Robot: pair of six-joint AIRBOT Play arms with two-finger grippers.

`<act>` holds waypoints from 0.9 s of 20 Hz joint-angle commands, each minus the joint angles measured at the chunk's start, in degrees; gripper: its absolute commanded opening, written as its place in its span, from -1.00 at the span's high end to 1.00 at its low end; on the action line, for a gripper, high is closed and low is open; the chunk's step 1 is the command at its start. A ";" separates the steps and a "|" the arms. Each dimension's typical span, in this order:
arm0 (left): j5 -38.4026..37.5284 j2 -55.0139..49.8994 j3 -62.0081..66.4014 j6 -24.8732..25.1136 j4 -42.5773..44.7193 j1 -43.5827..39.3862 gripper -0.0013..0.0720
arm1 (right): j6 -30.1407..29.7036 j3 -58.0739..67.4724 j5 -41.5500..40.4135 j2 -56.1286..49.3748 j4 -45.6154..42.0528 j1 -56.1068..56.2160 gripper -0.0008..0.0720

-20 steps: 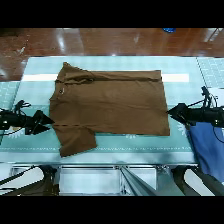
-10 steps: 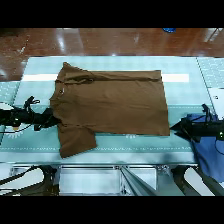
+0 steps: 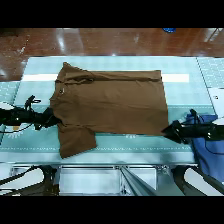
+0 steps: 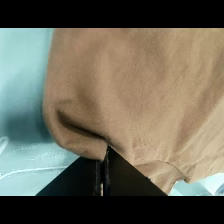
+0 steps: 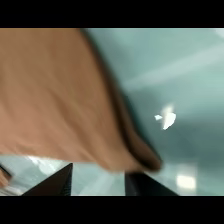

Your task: Fold the shirts.

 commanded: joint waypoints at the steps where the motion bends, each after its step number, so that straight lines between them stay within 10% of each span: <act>1: 0.07 -0.04 0.20 0.02 0.02 -0.02 0.91 | -1.05 5.14 -11.85 -5.18 6.60 8.79 0.24; 3: -0.04 0.00 1.79 0.02 -0.83 0.00 0.91 | -1.20 12.81 -11.52 -7.21 7.06 13.20 0.91; 12: -6.62 7.61 34.97 4.44 -32.50 0.04 0.92 | 4.24 65.13 7.10 -4.57 -3.56 17.55 0.91; 18: -8.79 19.78 65.70 0.24 -19.63 1.03 0.92 | 6.51 88.37 11.78 8.50 -14.21 17.55 0.91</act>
